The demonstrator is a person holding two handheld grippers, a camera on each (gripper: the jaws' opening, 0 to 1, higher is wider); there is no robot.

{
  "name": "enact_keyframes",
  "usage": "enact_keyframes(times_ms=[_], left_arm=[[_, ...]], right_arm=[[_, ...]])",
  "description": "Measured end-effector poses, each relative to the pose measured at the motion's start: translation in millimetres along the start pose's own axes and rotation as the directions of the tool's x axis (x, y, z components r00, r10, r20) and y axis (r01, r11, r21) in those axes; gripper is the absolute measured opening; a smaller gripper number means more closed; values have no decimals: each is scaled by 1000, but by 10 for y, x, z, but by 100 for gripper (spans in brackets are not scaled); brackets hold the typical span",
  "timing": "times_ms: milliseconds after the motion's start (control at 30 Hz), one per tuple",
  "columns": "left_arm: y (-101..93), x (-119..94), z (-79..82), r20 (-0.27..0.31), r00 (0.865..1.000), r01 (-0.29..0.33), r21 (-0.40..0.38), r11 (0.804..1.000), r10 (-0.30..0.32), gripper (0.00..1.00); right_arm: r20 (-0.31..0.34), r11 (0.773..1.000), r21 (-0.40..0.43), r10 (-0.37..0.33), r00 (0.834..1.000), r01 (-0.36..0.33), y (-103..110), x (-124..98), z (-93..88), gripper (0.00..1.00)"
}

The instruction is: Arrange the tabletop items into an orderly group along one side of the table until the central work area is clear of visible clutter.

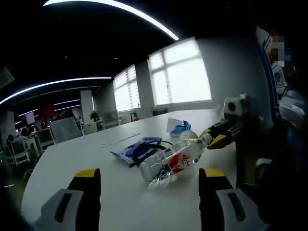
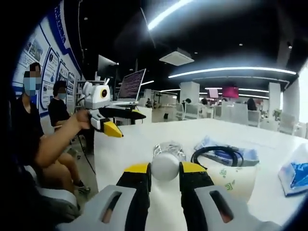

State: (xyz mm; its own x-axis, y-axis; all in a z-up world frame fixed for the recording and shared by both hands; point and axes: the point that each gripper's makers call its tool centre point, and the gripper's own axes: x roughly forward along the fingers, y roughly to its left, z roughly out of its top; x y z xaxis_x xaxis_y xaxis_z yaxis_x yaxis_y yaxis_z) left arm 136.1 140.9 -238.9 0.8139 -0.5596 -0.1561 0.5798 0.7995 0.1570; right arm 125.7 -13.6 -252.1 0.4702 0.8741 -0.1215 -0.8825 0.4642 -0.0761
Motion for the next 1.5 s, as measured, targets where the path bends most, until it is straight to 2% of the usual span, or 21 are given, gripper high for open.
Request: enact_keyframes(times_ms=[267, 833, 1133, 1500], left_arm=[[-17, -9, -3, -1, 1000, 4, 4, 1000, -4, 82], [-26, -29, -23, -9, 1000, 8, 11, 1000, -8, 80], [-17, -39, -17, -8, 1000, 10, 17, 1000, -10, 80], [8, -103, -30, -19, 1000, 5, 21, 1000, -4, 79]], right_arm=[[39, 1000, -15, 13, 999, -13, -10, -45, 222, 20], [85, 999, -39, 38, 996, -35, -31, -22, 508, 19], [98, 996, -61, 73, 993, -68, -48, 119, 722, 19], [90, 992, -55, 121, 989, -117, -78, 325, 836, 19]])
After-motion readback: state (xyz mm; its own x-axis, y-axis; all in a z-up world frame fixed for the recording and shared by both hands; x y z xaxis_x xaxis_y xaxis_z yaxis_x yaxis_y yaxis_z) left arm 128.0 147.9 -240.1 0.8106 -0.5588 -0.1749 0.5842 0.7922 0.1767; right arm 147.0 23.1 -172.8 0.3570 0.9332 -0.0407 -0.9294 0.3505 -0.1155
